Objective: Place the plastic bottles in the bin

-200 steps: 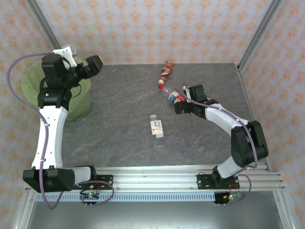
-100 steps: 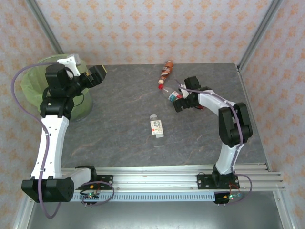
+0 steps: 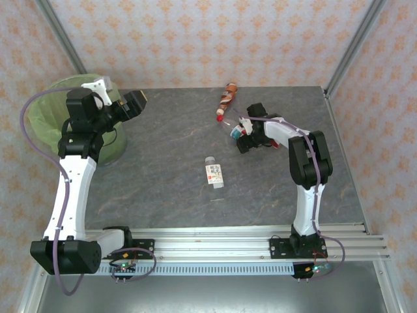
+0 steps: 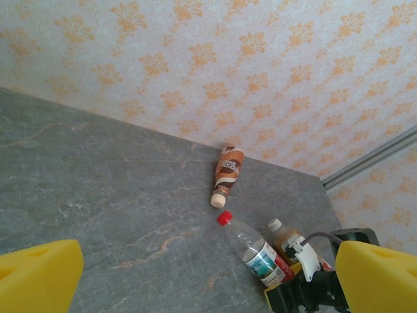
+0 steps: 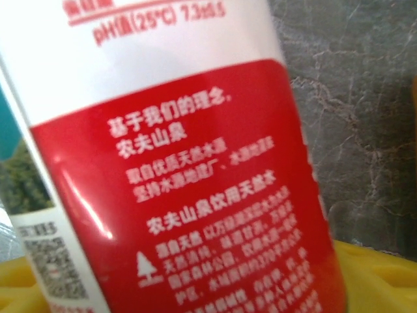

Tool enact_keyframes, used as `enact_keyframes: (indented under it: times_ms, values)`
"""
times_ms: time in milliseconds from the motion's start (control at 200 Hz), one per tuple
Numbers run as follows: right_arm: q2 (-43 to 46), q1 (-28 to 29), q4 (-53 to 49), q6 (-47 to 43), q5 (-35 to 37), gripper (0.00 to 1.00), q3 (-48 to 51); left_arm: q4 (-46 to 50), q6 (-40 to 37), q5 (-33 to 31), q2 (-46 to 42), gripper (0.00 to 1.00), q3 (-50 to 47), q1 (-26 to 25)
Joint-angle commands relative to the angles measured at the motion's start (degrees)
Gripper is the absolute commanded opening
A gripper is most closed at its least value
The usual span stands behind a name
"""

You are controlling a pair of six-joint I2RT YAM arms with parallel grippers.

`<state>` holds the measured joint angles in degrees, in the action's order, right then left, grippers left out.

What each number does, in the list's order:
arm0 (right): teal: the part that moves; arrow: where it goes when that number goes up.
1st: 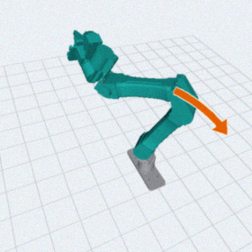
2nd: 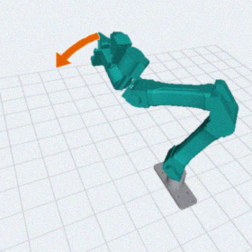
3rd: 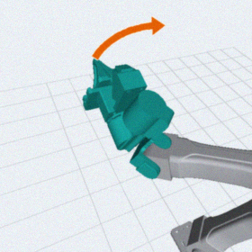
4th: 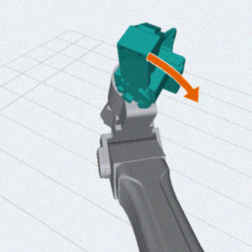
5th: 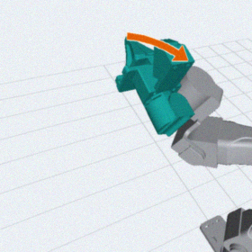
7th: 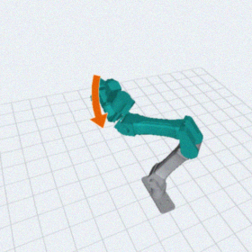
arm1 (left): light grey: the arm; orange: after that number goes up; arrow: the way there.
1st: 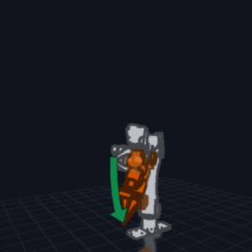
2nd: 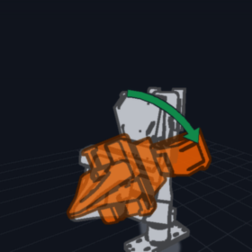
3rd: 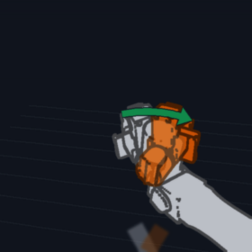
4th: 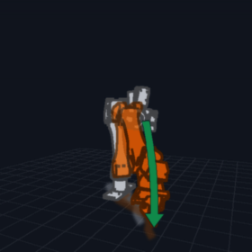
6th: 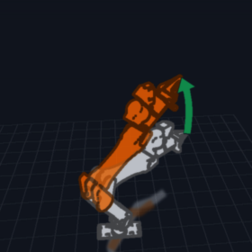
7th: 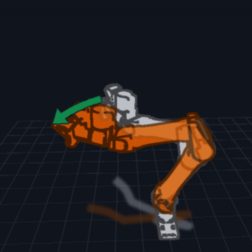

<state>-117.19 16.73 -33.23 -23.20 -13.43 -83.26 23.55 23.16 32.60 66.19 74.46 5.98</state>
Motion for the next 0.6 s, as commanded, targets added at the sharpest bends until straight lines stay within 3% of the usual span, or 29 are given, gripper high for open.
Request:
enact_keyframes:
  times_ms: [0,596]
  values:
    - [-0.9,0.4,-1.9,-0.5,0.3,0.79,-0.8,-1.8,1.0,0.2,0.7,1.0,-0.4,-0.4]
    - [4.1,2.9,1.3,2.5,4.3,0.47,5.5,-2.0,2.1,0.2,2.6,1.0,-0.5,-1.0]
